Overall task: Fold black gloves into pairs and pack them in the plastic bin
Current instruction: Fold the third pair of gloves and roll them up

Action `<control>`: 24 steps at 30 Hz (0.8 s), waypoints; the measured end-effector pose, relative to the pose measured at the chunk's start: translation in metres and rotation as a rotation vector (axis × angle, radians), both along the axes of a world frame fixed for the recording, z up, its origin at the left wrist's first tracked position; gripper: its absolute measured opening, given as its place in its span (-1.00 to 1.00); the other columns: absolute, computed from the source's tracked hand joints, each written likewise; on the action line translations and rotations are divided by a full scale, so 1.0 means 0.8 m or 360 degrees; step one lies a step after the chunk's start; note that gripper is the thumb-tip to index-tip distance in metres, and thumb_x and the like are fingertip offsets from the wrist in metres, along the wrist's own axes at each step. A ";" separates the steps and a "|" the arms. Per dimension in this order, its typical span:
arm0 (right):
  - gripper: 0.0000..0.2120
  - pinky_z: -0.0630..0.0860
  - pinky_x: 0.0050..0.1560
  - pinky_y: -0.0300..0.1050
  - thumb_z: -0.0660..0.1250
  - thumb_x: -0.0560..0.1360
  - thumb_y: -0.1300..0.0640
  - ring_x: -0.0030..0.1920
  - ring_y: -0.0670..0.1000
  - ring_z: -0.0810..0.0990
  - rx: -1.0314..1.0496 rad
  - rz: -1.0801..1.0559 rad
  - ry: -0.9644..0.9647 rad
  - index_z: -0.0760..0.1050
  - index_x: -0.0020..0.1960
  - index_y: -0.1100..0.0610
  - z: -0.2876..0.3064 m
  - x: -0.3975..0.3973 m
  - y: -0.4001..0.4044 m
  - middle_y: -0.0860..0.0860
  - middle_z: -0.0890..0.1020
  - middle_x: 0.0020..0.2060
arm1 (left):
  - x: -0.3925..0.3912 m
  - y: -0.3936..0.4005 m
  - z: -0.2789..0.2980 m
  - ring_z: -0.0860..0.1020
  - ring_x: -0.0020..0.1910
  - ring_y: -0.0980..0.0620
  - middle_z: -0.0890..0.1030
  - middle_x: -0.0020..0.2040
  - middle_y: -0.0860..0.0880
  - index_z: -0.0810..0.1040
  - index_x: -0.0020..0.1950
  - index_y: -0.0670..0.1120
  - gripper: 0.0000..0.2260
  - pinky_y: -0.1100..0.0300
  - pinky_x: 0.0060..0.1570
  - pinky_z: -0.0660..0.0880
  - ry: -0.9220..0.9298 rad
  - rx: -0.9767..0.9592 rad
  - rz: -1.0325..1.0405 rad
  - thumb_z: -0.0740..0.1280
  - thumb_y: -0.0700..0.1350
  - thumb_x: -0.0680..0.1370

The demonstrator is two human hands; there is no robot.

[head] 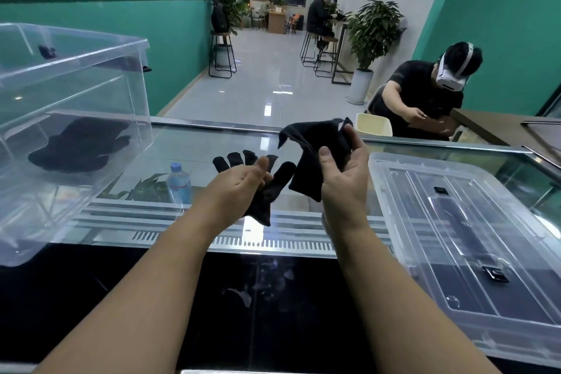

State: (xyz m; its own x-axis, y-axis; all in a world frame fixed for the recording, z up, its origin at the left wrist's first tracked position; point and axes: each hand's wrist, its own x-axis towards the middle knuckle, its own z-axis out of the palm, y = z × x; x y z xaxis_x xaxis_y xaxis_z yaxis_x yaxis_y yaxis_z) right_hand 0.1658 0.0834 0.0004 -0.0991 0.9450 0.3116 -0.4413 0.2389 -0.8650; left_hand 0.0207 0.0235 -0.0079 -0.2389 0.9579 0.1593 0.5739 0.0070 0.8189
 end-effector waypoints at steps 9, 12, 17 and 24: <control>-0.44 0.57 -0.09 -0.33 0.33 0.43 0.38 0.01 -0.15 0.55 -0.0201 0.0510 -0.0901 0.28 0.36 0.06 -0.017 -0.018 -0.019 -0.06 0.53 0.00 | -0.005 0.008 -0.002 0.55 0.08 0.00 0.58 0.08 -0.01 0.34 0.42 -0.01 -0.55 0.14 0.04 0.48 -0.0214 0.0029 0.0236 0.28 -0.17 0.52; -0.44 0.55 -0.26 -0.39 0.30 0.44 0.41 -0.10 -0.18 0.53 -0.0256 0.0473 -0.0849 0.27 0.33 0.03 -0.015 -0.017 -0.017 -0.11 0.50 -0.10 | -0.012 0.009 -0.006 0.59 -0.07 -0.01 0.58 0.12 -0.07 0.28 0.45 0.00 -0.47 0.13 -0.02 0.50 -0.0366 0.0073 0.0279 0.22 -0.32 0.50; -0.39 0.59 -0.23 -0.30 0.22 0.46 0.42 0.04 -0.06 0.55 -0.0190 0.0511 -0.0764 0.22 0.40 0.01 -0.001 -0.029 -0.017 0.06 0.48 0.18 | -0.007 0.011 0.000 0.58 0.01 0.01 0.59 0.13 -0.06 0.38 0.38 0.02 -0.62 0.05 0.11 0.52 -0.0766 0.0122 0.0134 0.26 -0.14 0.56; -0.46 0.60 0.01 -0.05 0.33 0.46 0.35 0.06 0.00 0.55 -0.0239 0.0491 -0.0888 0.27 0.35 0.03 -0.009 -0.044 -0.015 0.06 0.50 0.15 | -0.020 0.007 -0.003 0.49 0.16 0.05 0.50 0.23 0.02 0.34 0.40 0.01 -0.46 0.20 0.16 0.41 -0.0232 0.0201 0.0430 0.23 -0.33 0.45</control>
State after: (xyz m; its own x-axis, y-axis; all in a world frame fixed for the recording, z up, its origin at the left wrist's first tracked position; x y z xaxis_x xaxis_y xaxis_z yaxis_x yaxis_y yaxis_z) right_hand 0.1309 0.0717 -0.0066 -0.4812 0.8766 0.0015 0.0546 0.0317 -0.9980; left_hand 0.0050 0.0293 -0.0102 -0.5107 0.8316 0.2180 0.4416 0.0362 0.8965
